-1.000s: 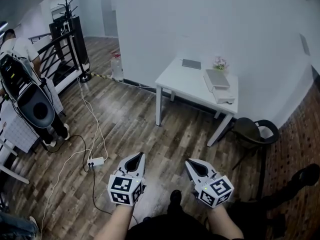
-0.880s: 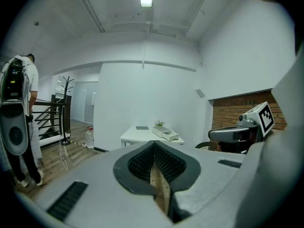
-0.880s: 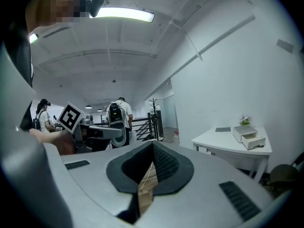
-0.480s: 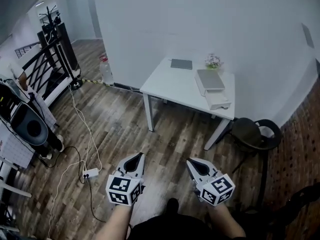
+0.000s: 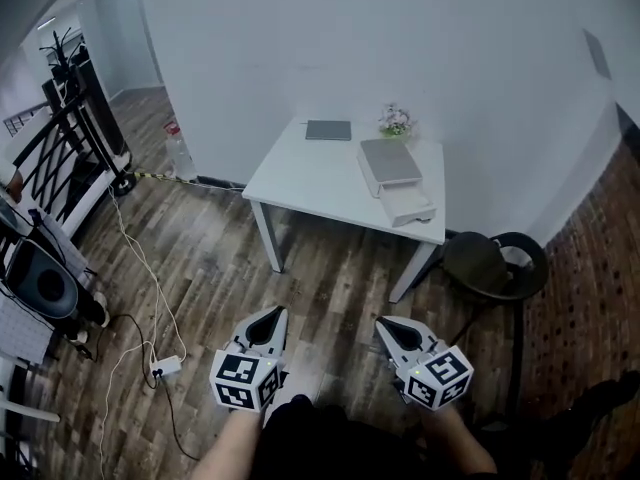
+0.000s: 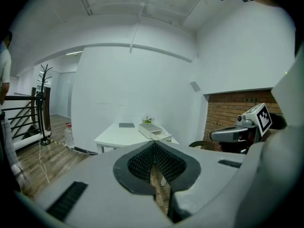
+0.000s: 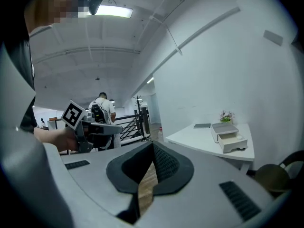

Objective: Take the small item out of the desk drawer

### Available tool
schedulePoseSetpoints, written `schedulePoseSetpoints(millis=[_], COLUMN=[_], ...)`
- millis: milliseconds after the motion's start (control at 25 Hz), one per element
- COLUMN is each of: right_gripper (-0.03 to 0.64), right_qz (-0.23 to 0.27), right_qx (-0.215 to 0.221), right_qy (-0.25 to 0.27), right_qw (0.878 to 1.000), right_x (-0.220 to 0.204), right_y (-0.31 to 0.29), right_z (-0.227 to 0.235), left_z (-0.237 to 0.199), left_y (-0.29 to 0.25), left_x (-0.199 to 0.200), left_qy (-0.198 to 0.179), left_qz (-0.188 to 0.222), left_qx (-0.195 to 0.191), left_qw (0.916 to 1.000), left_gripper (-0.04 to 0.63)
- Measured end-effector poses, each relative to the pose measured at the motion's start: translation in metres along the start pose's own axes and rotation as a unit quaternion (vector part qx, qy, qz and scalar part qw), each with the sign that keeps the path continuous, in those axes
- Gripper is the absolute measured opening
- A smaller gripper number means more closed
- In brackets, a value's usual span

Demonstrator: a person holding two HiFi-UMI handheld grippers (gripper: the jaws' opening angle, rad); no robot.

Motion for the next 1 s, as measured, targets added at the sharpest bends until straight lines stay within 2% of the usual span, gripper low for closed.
schedulePoseSetpoints(millis=[200,400,760,1000], right_gripper=[0.005,0.005,0.005,0.005], right_qz=[-0.016,-0.015,-0.02,-0.028], right_qx=[-0.012,-0.022,-0.059,-0.09], right_qy=[-0.003,0.004,0.021,0.014], right_qw=[1.0,1.0,0.998,0.995], right_x=[-0.007,-0.006,0.019,0.02], right_y=[-0.027,-0.081,-0.202,-0.25], right_z=[0.024,0.06,0.14,0.173], left_z=[-0.025,-0.062,-0.139,-0.172], left_y=[-0.044,-0.118,-0.263,-0.327], left_x=[0.0,-0.003,0.037,0.043], left_qy=[0.006,0.018,0.002,0.004], left_qz=[0.008,0.014,0.014,0.004], left_qx=[-0.008,-0.032,-0.088,-0.118], left_qw=[0.9999,0.9992,0.996,0.993], left_gripper=[0.011,0.011,0.011,0.011])
Point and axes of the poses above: the fingertips, and each gripper's own axes: y backward along the fingers, z to its right, x out of its top, the point moved 7 cm from there along y, backward along the fingers, and after that the axes turned 14 degrees about z, right-handed, at the moved point
